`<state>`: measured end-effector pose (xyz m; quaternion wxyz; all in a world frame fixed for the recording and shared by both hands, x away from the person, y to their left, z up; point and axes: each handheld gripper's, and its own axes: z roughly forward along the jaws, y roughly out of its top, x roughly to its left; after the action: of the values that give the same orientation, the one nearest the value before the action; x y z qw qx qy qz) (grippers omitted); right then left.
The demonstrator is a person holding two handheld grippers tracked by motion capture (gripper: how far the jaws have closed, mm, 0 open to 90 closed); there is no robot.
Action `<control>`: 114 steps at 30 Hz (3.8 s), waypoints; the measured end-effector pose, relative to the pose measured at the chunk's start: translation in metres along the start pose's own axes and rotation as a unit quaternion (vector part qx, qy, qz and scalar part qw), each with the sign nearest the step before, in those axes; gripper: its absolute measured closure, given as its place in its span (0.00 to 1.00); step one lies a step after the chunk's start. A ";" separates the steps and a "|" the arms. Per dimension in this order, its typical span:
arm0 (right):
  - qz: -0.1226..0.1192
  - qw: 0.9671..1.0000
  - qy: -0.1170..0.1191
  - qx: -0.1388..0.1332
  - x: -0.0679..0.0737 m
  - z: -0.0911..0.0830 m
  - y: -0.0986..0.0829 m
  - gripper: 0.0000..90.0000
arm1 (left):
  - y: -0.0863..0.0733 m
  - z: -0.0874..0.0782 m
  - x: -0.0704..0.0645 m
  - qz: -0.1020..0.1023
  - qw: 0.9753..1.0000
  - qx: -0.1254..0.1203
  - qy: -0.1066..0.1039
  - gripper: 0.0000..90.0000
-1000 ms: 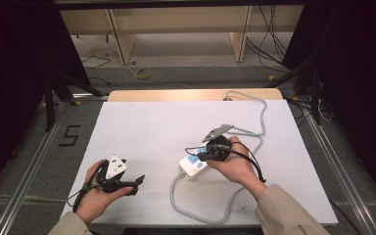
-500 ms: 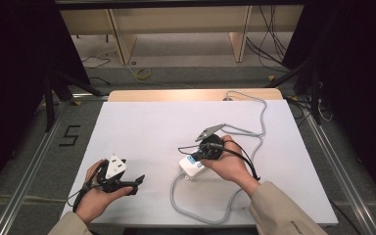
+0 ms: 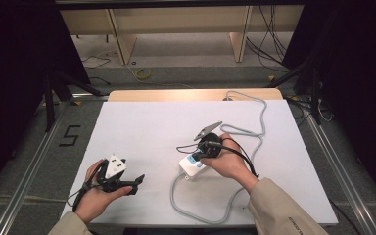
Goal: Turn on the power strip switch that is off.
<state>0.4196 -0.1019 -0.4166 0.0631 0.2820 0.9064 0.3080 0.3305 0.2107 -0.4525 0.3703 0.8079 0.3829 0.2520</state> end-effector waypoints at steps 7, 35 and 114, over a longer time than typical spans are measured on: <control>0.001 1.000 -0.004 0.013 -0.001 0.005 -0.001 1.00 | 0.000 0.000 0.000 -0.001 1.000 0.000 0.001 0.18; -0.004 0.998 -0.016 0.055 -0.002 0.018 -0.005 1.00 | 0.000 0.001 0.000 0.002 1.000 0.003 0.000 0.18; -0.024 0.994 -0.063 0.084 -0.001 0.022 -0.008 1.00 | 0.000 0.003 -0.001 0.007 1.000 0.007 -0.006 0.18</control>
<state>0.4236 -0.0960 -0.4389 0.1039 0.2830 0.9299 0.2106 0.3318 0.2085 -0.4542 0.3649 0.8146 0.3772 0.2471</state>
